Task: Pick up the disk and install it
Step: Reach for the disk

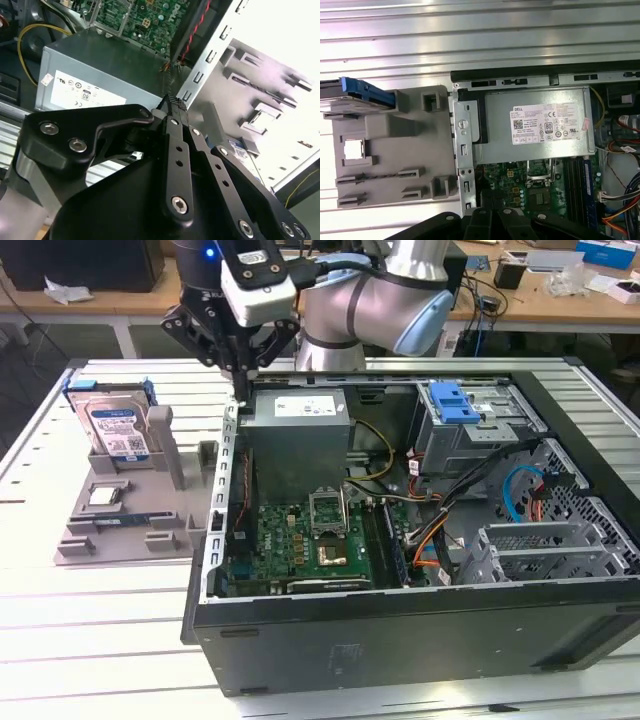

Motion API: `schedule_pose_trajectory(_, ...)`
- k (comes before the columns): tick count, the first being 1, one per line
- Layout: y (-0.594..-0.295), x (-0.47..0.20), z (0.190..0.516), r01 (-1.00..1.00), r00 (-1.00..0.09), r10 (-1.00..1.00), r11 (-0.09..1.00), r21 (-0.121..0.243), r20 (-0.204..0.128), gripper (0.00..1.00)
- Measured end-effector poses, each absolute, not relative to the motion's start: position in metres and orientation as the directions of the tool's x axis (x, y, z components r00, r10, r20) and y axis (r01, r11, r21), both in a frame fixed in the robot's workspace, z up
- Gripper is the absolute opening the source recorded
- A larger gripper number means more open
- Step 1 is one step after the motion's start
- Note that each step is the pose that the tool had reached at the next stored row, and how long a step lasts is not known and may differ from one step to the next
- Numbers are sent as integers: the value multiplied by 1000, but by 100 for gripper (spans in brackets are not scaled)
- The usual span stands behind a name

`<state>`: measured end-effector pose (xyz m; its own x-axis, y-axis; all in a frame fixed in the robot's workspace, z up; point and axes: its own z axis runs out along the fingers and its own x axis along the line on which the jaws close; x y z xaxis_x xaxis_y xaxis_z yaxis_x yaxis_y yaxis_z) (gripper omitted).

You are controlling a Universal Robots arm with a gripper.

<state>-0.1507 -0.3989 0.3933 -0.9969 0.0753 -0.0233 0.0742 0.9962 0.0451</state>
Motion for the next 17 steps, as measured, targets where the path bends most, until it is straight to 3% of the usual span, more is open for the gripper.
schedule_pose_trajectory(17,-399,-193,393,74,-997,75,996,45,-23,11)
